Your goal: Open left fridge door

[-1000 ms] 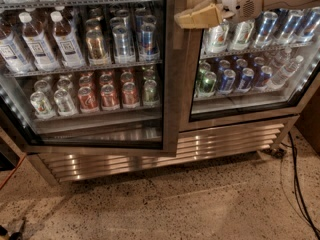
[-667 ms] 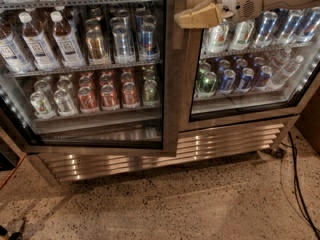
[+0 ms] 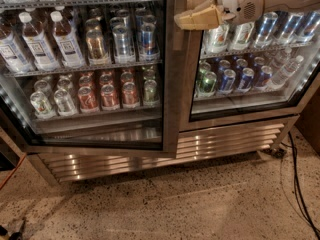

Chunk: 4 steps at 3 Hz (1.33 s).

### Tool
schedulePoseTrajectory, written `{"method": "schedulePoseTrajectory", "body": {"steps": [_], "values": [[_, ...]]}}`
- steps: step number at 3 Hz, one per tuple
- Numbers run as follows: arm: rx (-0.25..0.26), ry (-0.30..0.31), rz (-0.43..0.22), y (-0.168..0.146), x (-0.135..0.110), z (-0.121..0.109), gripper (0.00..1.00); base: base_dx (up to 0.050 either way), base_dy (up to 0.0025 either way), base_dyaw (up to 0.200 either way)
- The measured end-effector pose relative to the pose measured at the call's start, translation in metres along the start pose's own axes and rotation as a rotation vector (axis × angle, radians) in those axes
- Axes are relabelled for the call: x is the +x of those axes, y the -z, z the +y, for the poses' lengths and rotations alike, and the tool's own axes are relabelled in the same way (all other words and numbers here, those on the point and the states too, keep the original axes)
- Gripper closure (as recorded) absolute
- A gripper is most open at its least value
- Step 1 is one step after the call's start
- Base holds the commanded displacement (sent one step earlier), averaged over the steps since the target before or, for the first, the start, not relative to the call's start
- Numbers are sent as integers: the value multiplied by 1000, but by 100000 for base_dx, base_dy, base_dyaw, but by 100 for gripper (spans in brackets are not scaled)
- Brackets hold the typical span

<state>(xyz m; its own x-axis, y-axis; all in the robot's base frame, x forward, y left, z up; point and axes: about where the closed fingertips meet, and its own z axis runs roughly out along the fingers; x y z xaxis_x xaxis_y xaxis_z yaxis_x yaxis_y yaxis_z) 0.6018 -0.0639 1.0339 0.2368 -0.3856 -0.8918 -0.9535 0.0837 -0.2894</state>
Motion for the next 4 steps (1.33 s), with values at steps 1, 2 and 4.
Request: {"method": "schedulePoseTrajectory", "body": {"steps": [1, 2, 4], "values": [[-23, -25, -39, 2, -3, 17, 100, 0, 0, 0], [-24, -24, -40, 3, -5, 21, 100, 0, 0, 0], [-60, -17, -65, 6, -8, 37, 100, 0, 0, 0]]}}
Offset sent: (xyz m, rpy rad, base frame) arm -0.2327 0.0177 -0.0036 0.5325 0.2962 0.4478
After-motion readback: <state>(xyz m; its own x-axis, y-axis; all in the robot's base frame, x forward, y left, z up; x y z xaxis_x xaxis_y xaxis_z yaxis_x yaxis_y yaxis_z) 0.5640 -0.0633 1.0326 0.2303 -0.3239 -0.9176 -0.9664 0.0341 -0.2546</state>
